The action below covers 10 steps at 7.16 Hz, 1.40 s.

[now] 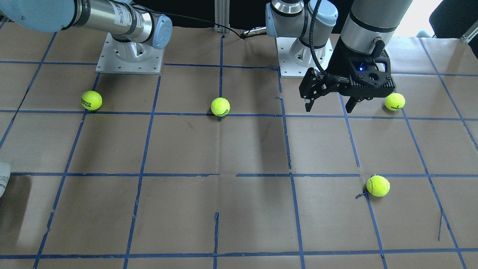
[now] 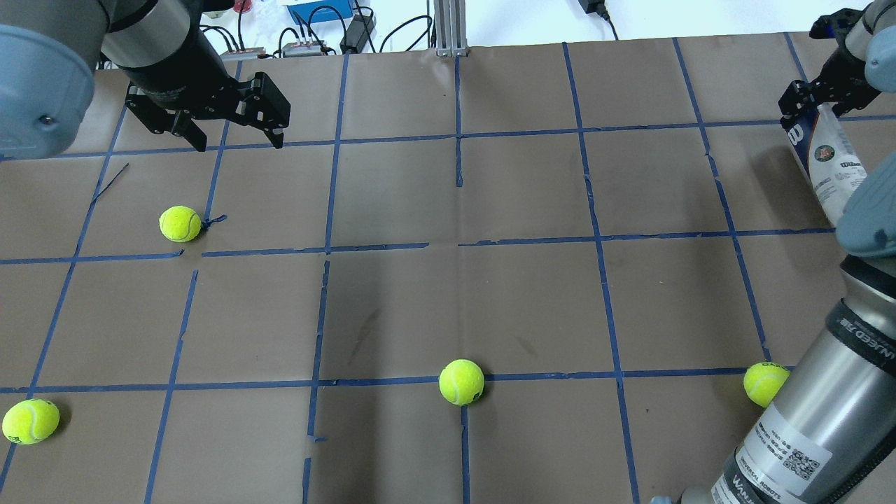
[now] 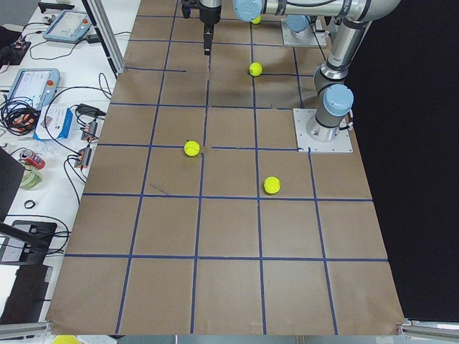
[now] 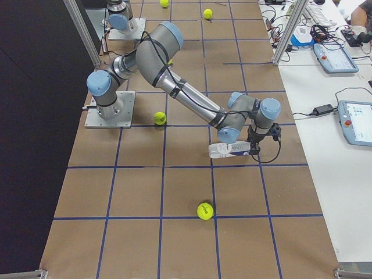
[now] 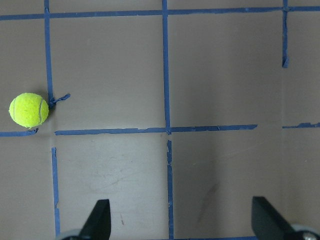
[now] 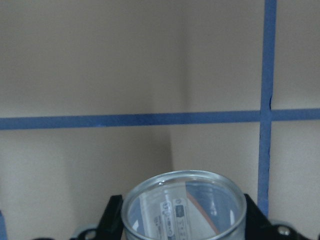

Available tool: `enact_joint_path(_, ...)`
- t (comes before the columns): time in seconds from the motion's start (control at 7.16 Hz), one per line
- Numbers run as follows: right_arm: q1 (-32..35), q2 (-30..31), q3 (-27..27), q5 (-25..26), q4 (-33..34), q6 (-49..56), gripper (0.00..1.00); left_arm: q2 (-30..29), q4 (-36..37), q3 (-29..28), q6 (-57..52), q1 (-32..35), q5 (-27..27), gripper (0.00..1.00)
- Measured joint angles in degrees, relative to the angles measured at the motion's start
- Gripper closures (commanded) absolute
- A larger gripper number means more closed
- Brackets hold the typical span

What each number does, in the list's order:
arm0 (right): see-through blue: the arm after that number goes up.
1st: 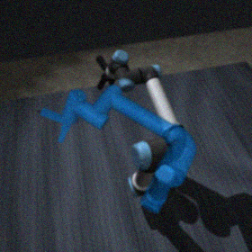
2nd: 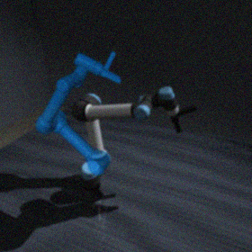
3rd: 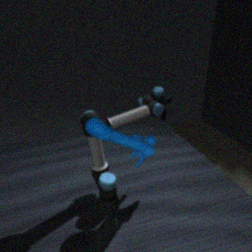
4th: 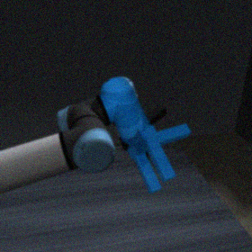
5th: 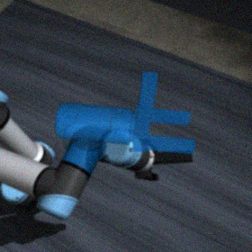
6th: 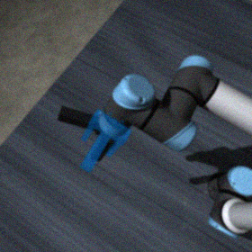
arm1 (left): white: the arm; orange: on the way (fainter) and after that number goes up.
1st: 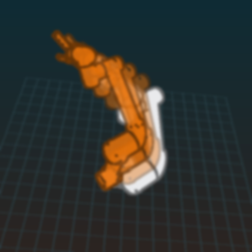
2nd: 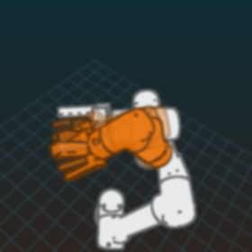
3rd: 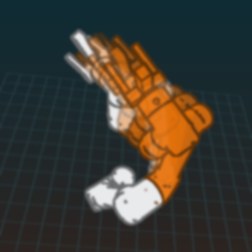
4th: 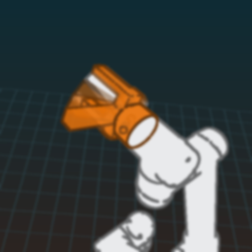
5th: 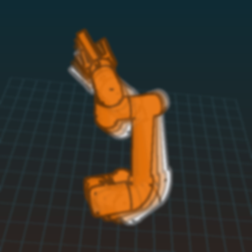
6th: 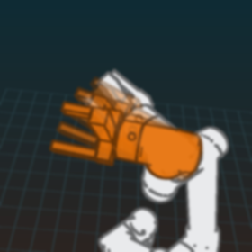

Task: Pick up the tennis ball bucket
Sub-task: 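Carry the tube toward the table center and lay it down on its side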

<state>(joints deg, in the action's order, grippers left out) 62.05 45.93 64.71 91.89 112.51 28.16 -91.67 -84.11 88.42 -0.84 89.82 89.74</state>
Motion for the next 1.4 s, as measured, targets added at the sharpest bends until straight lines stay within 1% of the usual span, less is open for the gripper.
enact_joint_path(0.14, 2.5, 3.2, 0.6, 0.2, -1.5, 1.4, 0.71, 0.0, 0.0, 0.0, 0.0, 0.0, 0.0, 0.0)
enact_joint_path(0.28, 7.0, 6.6, 1.9, 0.3, -3.3, 3.3, 0.71, 0.0, 0.0, -0.1, 0.0, 0.0, 0.0, 0.0)
enact_joint_path(0.42, 12.9, 9.9, 4.4, 0.4, -4.1, 5.5, 0.71, 0.0, 0.0, -0.1, 0.0, 0.0, 0.0, 0.0)
enact_joint_path(0.56, 18.9, 12.0, 7.9, -0.6, -3.5, 8.1, 0.66, 0.0, 0.0, -0.1, 0.0, 0.0, 0.0, 0.0)
enact_joint_path(0.7, 23.7, 12.9, 11.5, -3.7, -0.7, 11.2, 0.71, 0.0, 0.0, -0.1, 0.0, 0.0, 0.0, 0.0)
enact_joint_path(0.84, 28.1, 13.0, 14.0, -6.9, 3.0, 14.3, 0.75, 0.0, 0.0, -0.1, 0.0, 0.0, 0.0, 0.0)
enact_joint_path(0.98, 32.6, 12.7, 15.4, -8.7, 6.7, 17.1, 0.75, 0.0, 0.0, -0.1, 0.0, -0.1, -0.1, 0.0)
enact_joint_path(1.12, 37.4, 11.7, 16.3, -9.2, 9.7, 19.1, 0.74, 0.0, 0.0, -0.2, 0.0, -0.1, -0.1, 0.0)
enact_joint_path(1.4, 47.1, 10.7, 17.2, -7.3, 13.8, 20.3, 0.73, 0.0, 0.0, -0.3, 0.0, -0.5, -0.2, 0.0)
